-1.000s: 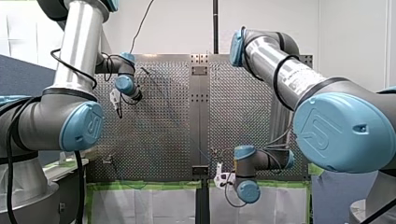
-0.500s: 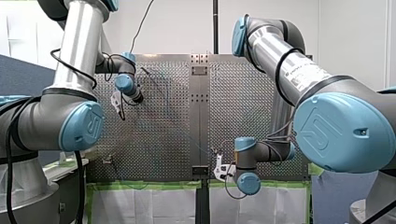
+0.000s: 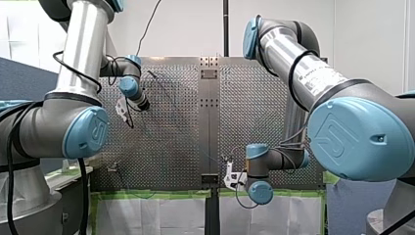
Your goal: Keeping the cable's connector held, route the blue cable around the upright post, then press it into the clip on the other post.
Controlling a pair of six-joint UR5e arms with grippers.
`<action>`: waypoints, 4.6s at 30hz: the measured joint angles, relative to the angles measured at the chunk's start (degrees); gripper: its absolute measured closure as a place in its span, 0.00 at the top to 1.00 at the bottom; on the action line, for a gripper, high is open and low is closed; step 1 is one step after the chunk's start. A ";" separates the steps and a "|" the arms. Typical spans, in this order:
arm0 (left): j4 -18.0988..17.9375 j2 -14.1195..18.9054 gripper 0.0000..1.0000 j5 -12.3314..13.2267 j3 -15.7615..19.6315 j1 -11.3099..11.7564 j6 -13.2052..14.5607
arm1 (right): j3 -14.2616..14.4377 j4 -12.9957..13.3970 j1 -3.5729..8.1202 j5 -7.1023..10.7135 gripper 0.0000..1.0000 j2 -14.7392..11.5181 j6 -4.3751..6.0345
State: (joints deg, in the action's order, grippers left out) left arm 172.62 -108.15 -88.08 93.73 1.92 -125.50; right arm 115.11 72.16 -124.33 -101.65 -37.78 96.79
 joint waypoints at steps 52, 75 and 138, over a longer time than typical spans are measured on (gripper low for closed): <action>-3.38 12.41 1.00 7.41 9.62 5.02 -11.01 | 0.05 -0.30 -0.02 0.04 0.00 0.01 -0.27; 2.47 17.66 1.00 5.32 9.71 3.69 -6.37 | 0.02 -0.05 -0.01 0.04 0.00 0.01 -0.23; 30.79 31.75 1.00 1.28 -2.72 -1.66 21.00 | -0.31 0.06 0.00 1.64 0.00 0.01 1.33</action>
State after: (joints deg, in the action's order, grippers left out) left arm 203.41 -76.39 -86.80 91.02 0.26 -104.50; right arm 114.80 72.22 -124.32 -100.01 -37.77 98.12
